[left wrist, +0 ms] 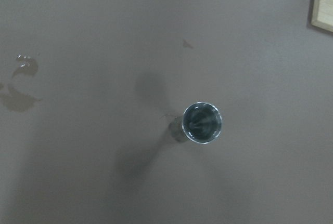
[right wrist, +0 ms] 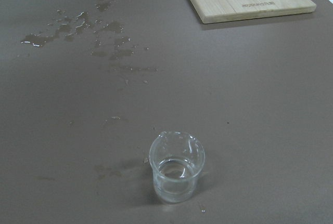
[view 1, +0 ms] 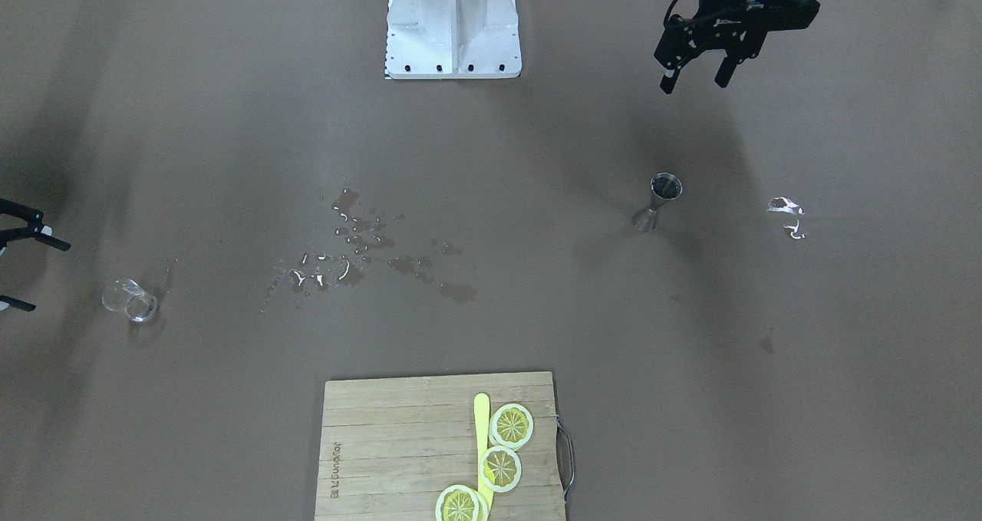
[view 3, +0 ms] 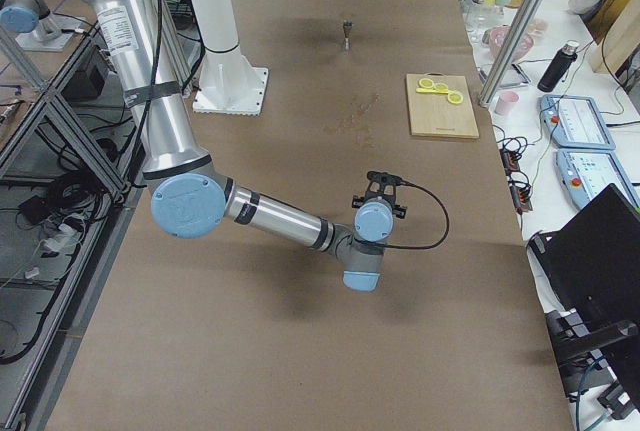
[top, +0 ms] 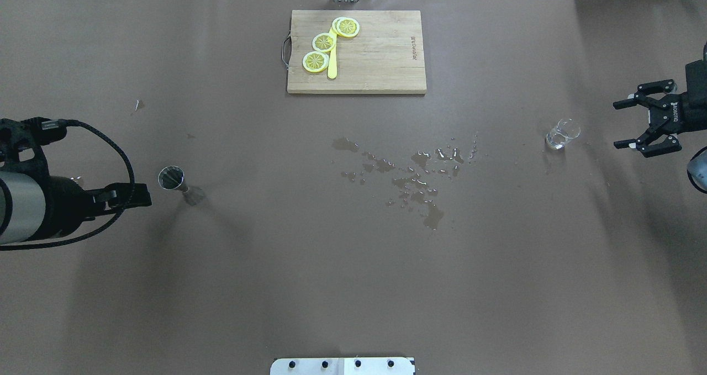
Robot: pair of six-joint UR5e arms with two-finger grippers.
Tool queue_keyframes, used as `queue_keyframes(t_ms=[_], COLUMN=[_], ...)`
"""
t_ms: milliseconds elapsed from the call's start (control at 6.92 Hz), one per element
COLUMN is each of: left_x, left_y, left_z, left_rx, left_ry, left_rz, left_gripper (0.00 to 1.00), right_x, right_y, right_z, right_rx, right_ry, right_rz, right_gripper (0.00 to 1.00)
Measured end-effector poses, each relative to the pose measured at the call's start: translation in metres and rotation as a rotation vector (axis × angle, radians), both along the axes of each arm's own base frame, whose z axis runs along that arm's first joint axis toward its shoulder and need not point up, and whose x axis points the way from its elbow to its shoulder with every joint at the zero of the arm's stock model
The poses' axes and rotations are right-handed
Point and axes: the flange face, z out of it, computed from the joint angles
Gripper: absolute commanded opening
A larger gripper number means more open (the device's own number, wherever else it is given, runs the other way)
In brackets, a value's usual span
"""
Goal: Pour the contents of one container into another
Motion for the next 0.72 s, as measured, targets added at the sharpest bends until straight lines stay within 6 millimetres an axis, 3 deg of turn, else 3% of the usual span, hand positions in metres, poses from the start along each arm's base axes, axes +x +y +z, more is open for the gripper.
queue_keyframes(t_ms=[434,723], left_x=[0.046,0.058], left_y=[0.025,0.026], left_z=[0.006,0.015], left_rx=[0.227,0.297], left_ry=[-0.029,-0.039], left_rz=[-0.111,-0.175], left_gripper=[0.98,0.99], right_x=[-0.006,-0.005], right_y=[-0.011,-0.013], right_z=[-0.001,-0.003], right_rx=[0.003,-0.004], right_ry=[-0.008,-0.008], right_rz=[-0.039,-0.039], right_gripper=[1.0,1.0])
